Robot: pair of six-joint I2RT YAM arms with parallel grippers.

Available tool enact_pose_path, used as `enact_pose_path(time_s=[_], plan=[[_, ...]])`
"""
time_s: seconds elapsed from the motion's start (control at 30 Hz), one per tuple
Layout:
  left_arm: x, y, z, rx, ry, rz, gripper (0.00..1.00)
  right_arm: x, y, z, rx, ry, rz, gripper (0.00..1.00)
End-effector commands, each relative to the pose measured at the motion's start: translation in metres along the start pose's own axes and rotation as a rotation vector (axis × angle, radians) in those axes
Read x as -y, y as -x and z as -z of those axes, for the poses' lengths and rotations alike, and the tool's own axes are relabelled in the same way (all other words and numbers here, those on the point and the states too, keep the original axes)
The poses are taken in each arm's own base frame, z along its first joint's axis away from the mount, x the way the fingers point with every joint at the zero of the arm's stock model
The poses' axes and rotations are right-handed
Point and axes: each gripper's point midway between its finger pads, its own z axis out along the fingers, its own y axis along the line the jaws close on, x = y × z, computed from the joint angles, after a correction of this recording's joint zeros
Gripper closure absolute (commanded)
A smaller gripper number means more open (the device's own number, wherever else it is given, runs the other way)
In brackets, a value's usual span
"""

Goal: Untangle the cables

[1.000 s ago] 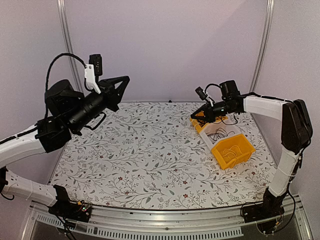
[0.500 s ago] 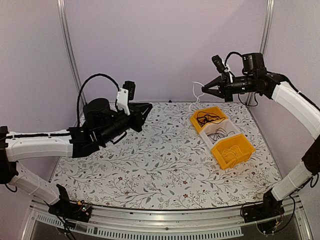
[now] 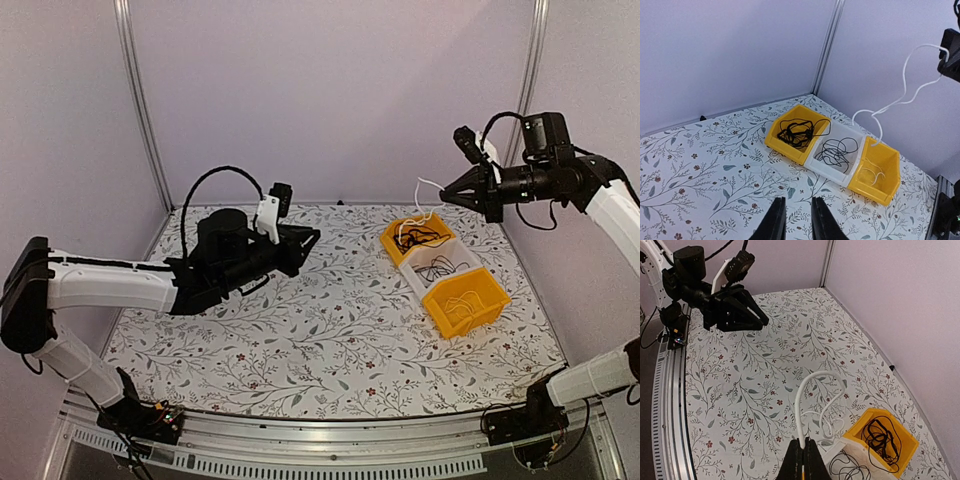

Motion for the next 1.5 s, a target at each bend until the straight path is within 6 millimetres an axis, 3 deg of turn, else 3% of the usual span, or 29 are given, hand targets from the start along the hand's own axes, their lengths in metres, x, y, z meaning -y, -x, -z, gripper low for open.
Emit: enact_pose_path(time_s=[0.0, 0.13, 0.4, 0.63, 0.9, 1.27, 1.47], plan=[[-0.001, 0.005, -0.005, 0.023, -0.024, 0.025, 0.84, -0.012, -0.062, 0.007, -0.186, -0.014, -0.041, 1.00], [-0.004, -0.001, -0.011, 0.008, -0.020, 0.024, 0.83, -0.015, -0.101, 0.022, -0.275, -0.023, -0.067, 1.00], [-0.008, -0.007, -0.023, -0.017, -0.026, 0.045, 0.81, -0.015, -0.161, 0.046, -0.423, -0.036, -0.122, 1.00], [-0.008, -0.017, -0.027, -0.046, -0.037, 0.065, 0.80, -0.008, -0.202, 0.037, -0.513, -0.038, -0.155, 1.00], [-0.012, -0.023, -0.024, -0.066, -0.025, 0.074, 0.80, 0.002, -0.266, 0.019, -0.668, 0.006, -0.272, 1.00], [-0.012, -0.039, -0.032, -0.104, -0.047, 0.097, 0.79, 0.026, -0.314, -0.001, -0.796, -0.005, -0.390, 1.00], [-0.009, -0.050, -0.040, -0.139, -0.079, 0.112, 0.79, 0.033, -0.324, -0.007, -0.815, -0.012, -0.431, 0.95]])
